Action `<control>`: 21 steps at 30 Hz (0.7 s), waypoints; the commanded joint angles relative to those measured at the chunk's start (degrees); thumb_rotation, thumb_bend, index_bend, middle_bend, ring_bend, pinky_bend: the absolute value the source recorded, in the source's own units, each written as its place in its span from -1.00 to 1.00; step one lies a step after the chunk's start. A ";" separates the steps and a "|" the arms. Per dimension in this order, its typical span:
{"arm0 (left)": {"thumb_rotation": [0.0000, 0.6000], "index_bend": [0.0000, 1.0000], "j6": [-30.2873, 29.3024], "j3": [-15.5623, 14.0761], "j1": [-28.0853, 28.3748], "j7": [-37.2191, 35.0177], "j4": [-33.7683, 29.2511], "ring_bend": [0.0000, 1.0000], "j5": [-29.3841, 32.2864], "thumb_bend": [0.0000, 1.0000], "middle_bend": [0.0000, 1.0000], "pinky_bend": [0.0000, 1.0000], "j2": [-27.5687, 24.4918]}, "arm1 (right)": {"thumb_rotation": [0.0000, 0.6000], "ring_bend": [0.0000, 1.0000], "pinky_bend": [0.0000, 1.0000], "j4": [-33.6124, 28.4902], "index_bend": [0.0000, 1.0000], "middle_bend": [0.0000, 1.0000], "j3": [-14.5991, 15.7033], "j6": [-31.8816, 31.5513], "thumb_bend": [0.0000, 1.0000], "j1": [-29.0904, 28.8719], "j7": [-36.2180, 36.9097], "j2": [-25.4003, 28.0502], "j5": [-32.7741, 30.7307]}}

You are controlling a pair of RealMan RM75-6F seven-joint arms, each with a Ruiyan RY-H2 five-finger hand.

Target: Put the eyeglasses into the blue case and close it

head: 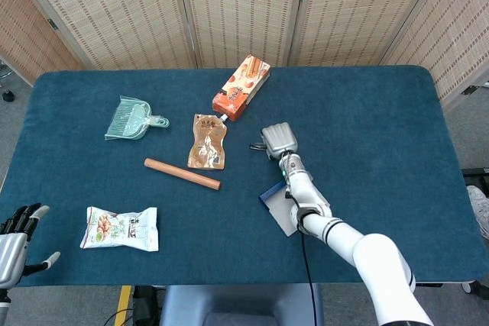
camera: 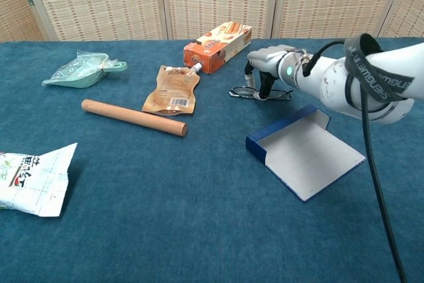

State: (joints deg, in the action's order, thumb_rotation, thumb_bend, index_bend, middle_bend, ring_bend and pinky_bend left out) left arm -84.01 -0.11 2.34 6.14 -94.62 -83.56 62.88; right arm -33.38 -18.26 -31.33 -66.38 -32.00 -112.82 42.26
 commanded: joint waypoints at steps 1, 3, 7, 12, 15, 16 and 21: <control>1.00 -0.64 0.01 -0.01 0.00 -0.08 0.05 -0.79 -0.10 -0.61 -0.74 -0.57 0.06 | 1.00 1.00 1.00 -0.64 0.06 1.00 0.10 -0.13 -0.18 0.71 1.13 0.46 0.81; 1.00 -0.64 0.02 -0.01 -0.01 -0.09 0.10 -0.79 -0.15 -0.61 -0.74 -0.57 0.08 | 1.00 1.00 1.00 -1.39 0.07 1.00 0.31 -0.45 -0.18 1.28 2.16 0.95 1.83; 1.00 -0.64 -0.03 0.05 -0.05 -0.13 0.07 -0.79 -0.15 -0.61 -0.74 -0.57 0.05 | 1.00 1.00 1.00 -3.56 0.08 1.00 0.73 -1.66 -0.14 2.47 4.26 2.51 4.22; 1.00 -0.64 0.13 0.05 0.08 0.02 -0.10 -0.79 -0.38 -0.61 -0.74 -0.57 0.11 | 1.00 1.00 1.00 -6.49 0.15 1.00 1.50 -3.05 -0.06 4.13 6.20 4.79 6.80; 1.00 -0.64 0.12 0.13 0.20 0.19 -0.22 -0.79 -0.56 -0.61 -0.74 -0.57 0.12 | 1.00 1.00 1.00 -8.88 0.16 1.00 1.80 -4.11 -0.01 5.10 7.29 6.32 8.16; 1.00 -0.64 0.07 0.17 0.20 0.20 -0.30 -0.79 -0.58 -0.61 -0.74 -0.57 0.08 | 1.00 1.00 1.00 -10.36 0.17 1.00 1.93 -4.86 0.01 5.61 7.99 7.16 9.02; 1.00 -0.64 -0.04 0.27 0.14 0.49 -0.55 -0.79 -0.43 -0.61 -0.74 -0.57 -0.15 | 1.00 1.00 1.00 -20.23 0.18 1.00 3.40 -8.95 0.07 8.65 11.36 13.19 14.67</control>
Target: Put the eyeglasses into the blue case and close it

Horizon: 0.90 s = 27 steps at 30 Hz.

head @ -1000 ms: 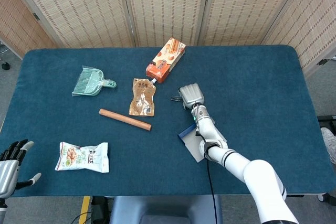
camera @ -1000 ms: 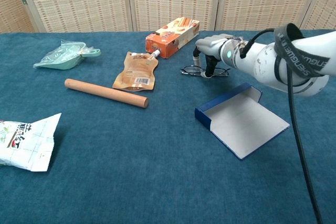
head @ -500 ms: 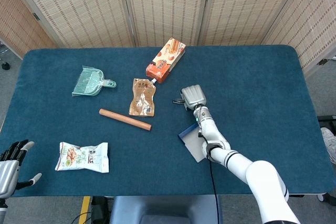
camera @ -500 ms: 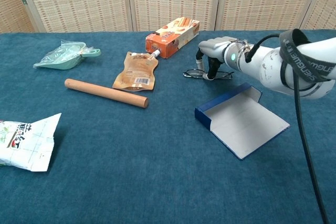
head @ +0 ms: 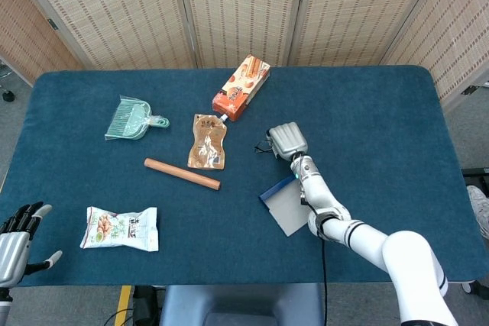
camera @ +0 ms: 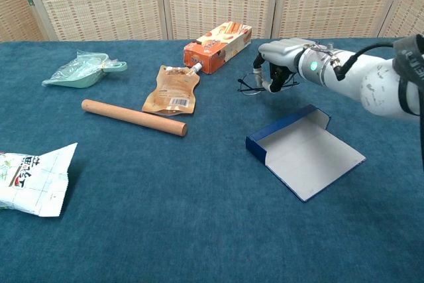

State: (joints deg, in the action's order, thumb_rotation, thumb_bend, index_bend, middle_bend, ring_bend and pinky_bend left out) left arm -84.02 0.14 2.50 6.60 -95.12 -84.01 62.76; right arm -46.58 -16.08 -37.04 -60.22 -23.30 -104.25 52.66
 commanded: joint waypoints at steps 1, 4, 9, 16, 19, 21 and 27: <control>1.00 -0.64 -0.04 0.03 -0.03 0.08 -0.11 -0.79 0.03 -0.61 -0.74 -0.57 -0.06 | 1.00 1.00 1.00 -9.30 0.18 1.00 1.64 -4.29 0.07 3.17 3.19 5.99 5.59; 1.00 -0.64 0.03 0.05 0.05 0.30 -0.33 -0.79 -0.03 -0.61 -0.74 -0.57 -0.06 | 1.00 1.00 1.00 -17.05 0.18 1.00 3.15 -7.43 0.07 5.45 4.83 10.83 9.93; 1.00 -0.64 0.16 0.10 0.25 0.53 -0.64 -0.79 -0.24 -0.61 -0.74 -0.57 0.06 | 1.00 1.00 1.00 -29.08 0.18 1.00 6.44 -12.22 0.07 9.82 6.30 17.67 15.42; 1.00 -0.64 0.48 -0.03 0.46 0.24 -0.51 -0.79 -0.59 -0.61 -0.74 -0.57 0.42 | 1.00 1.00 1.00 -35.14 0.18 1.00 11.44 -15.37 0.05 14.18 6.45 20.65 20.00; 1.00 -0.64 0.40 -0.14 0.43 -0.02 -0.38 -0.79 -0.84 -0.61 -0.74 -0.57 0.46 | 1.00 1.00 1.00 -34.33 0.18 1.00 12.57 -15.81 0.04 15.21 6.37 19.59 20.67; 1.00 -0.64 0.27 -0.18 0.28 -0.35 -0.28 -0.79 -0.81 -0.61 -0.74 -0.57 0.37 | 1.00 1.00 1.00 -33.79 0.18 1.00 13.15 -16.14 0.04 15.92 6.85 18.87 21.15; 1.00 -0.64 0.19 -0.30 -0.03 -1.02 0.11 -0.79 -0.50 -0.61 -0.74 -0.57 0.36 | 1.00 1.00 1.00 -32.12 0.18 1.00 14.32 -17.96 0.03 17.45 8.43 17.37 24.12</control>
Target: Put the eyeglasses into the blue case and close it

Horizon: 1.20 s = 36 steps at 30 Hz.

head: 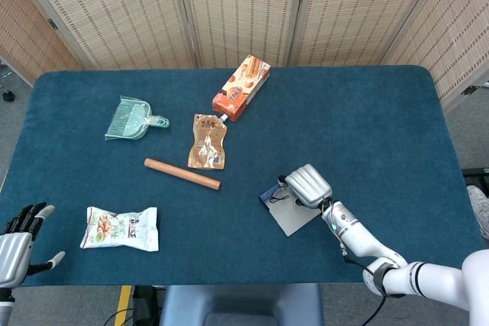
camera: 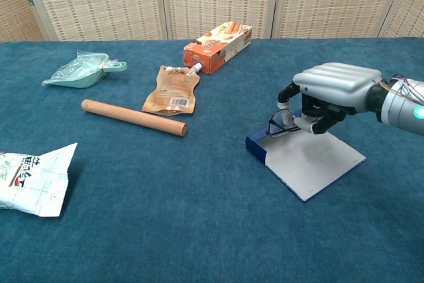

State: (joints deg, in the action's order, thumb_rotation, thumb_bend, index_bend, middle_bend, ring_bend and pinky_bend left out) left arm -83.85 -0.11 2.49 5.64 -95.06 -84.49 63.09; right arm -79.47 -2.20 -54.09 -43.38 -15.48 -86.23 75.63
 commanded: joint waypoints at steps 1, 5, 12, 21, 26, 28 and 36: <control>1.00 -0.64 0.05 -0.10 -0.04 -0.15 0.13 -0.79 -0.07 -0.61 -0.74 -0.57 0.06 | 1.00 1.00 1.00 1.05 0.18 1.00 0.64 -1.28 0.03 0.92 0.82 -0.85 1.69; 1.00 -0.64 0.16 -0.14 -0.10 -0.48 0.31 -0.79 0.03 -0.61 -0.74 -0.57 0.21 | 1.00 1.00 1.00 1.53 0.01 1.00 1.20 -2.18 0.00 1.89 1.07 -1.18 2.90; 1.00 -0.64 0.54 -0.14 0.04 -0.78 0.68 -0.79 0.08 -0.61 -0.74 -0.57 0.53 | 1.00 1.00 1.00 1.94 -0.44 1.00 2.49 -3.84 -0.13 4.31 0.82 -1.41 4.08; 1.00 -0.64 0.97 -0.10 0.29 -0.95 0.75 -0.79 0.14 -0.61 -0.74 -0.57 0.60 | 1.00 1.00 1.00 1.49 -0.65 1.00 2.74 -7.04 -0.43 7.32 2.38 -0.81 5.69; 1.00 -0.64 1.14 -0.16 0.38 -0.94 0.69 -0.79 0.06 -0.61 -0.74 -0.57 0.62 | 1.00 1.00 1.00 1.20 -0.67 1.00 2.52 -7.32 -0.52 7.92 2.00 -0.48 6.13; 1.00 -0.64 1.32 -0.19 0.49 -0.92 0.64 -0.79 0.00 -0.61 -0.74 -0.57 0.64 | 1.00 1.00 1.00 1.78 -0.71 1.00 1.83 -6.94 -0.57 7.75 1.38 -1.08 5.70; 1.00 -0.64 1.02 -0.30 0.15 -1.30 0.59 -0.79 0.20 -0.61 -0.74 -0.57 0.15 | 1.00 1.00 1.00 3.35 -0.74 1.00 -0.50 -7.09 -0.63 7.46 2.40 -3.17 5.34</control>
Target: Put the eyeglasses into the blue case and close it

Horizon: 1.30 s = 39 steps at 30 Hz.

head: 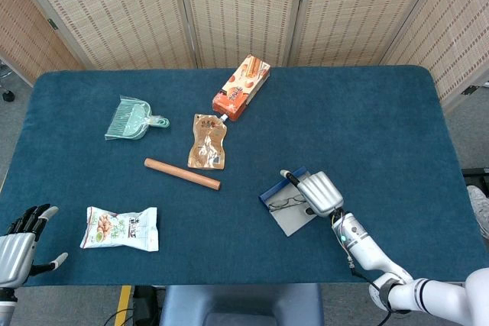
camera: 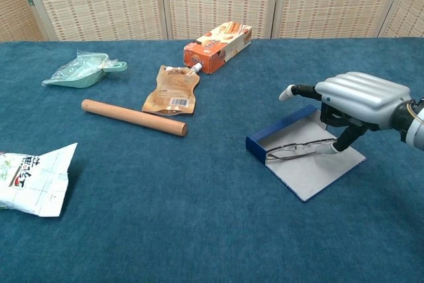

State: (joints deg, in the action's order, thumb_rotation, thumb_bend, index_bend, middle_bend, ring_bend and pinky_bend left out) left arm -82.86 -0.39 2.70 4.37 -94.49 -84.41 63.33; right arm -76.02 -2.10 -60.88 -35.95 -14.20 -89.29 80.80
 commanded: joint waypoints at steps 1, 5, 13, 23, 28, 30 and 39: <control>1.00 -0.64 0.07 -0.04 -0.09 -0.05 0.01 -0.79 0.19 -0.61 -0.74 -0.57 -0.16 | 1.00 1.00 1.00 -0.25 -0.74 1.00 -0.78 -0.39 -0.63 0.02 1.45 -0.05 0.28; 1.00 -0.64 0.08 -0.14 -0.14 -0.09 -0.08 -0.79 0.13 -0.61 -0.74 -0.57 -0.23 | 1.00 1.00 1.00 -1.67 -0.74 1.00 -1.32 -0.52 -0.60 -0.13 2.55 0.66 0.90; 1.00 -0.64 0.07 -0.26 -0.28 -0.28 0.07 -0.79 0.08 -0.61 -0.74 -0.57 -0.06 | 1.00 1.00 1.00 -6.05 -0.49 1.00 2.09 0.11 -0.07 1.92 2.92 4.61 2.51; 1.00 -0.64 0.41 -0.38 0.07 0.02 -0.22 -0.79 -0.51 -0.61 -0.74 -0.57 0.16 | 1.00 1.00 1.00 -5.71 -0.41 1.00 3.85 0.52 0.15 4.88 4.02 6.18 1.27; 1.00 -0.64 0.30 -0.39 0.06 0.22 -0.49 -0.79 -0.58 -0.61 -0.74 -0.57 0.03 | 1.00 1.00 1.00 -5.23 -0.41 1.00 4.37 0.48 0.16 5.49 4.70 6.06 2.26; 1.00 -0.64 0.31 -0.42 0.05 0.21 -0.56 -0.79 -0.61 -0.61 -0.74 -0.57 0.01 | 1.00 1.00 1.00 -5.41 -0.41 1.00 4.79 -0.07 0.15 6.06 4.88 6.22 2.87; 1.00 -0.64 0.72 -0.43 0.46 0.39 -0.79 -0.79 -0.95 -0.61 -0.74 -0.57 0.07 | 1.00 1.00 1.00 -6.42 -0.40 1.00 5.98 -2.21 0.15 8.65 4.45 7.09 4.01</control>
State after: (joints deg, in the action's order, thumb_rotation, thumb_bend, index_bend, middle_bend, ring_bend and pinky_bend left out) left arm -82.13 -0.82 3.14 4.76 -95.27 -85.35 63.40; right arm -82.41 3.85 -63.08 -27.34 -9.69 -82.24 84.78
